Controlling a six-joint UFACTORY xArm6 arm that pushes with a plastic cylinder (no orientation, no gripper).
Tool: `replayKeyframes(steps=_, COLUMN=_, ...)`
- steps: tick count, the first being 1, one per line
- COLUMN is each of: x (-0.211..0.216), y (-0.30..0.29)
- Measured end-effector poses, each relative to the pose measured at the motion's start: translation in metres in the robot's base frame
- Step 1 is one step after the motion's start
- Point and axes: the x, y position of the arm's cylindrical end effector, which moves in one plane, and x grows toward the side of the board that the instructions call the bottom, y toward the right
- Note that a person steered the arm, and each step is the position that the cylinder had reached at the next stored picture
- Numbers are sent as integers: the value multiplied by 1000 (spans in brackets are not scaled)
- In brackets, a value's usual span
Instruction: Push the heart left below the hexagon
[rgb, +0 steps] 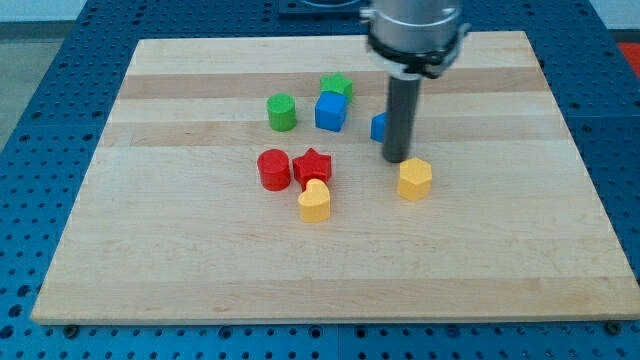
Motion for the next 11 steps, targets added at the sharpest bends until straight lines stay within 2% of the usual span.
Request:
replayKeyframes(steps=1, x=1, y=46)
replayKeyframes(steps=2, x=29, y=74)
replayKeyframes(steps=3, x=87, y=76)
replayKeyframes(steps=4, x=130, y=47)
replayKeyframes(steps=7, x=137, y=-125)
replayKeyframes(steps=8, x=121, y=-145)
replayKeyframes(steps=11, x=100, y=-147)
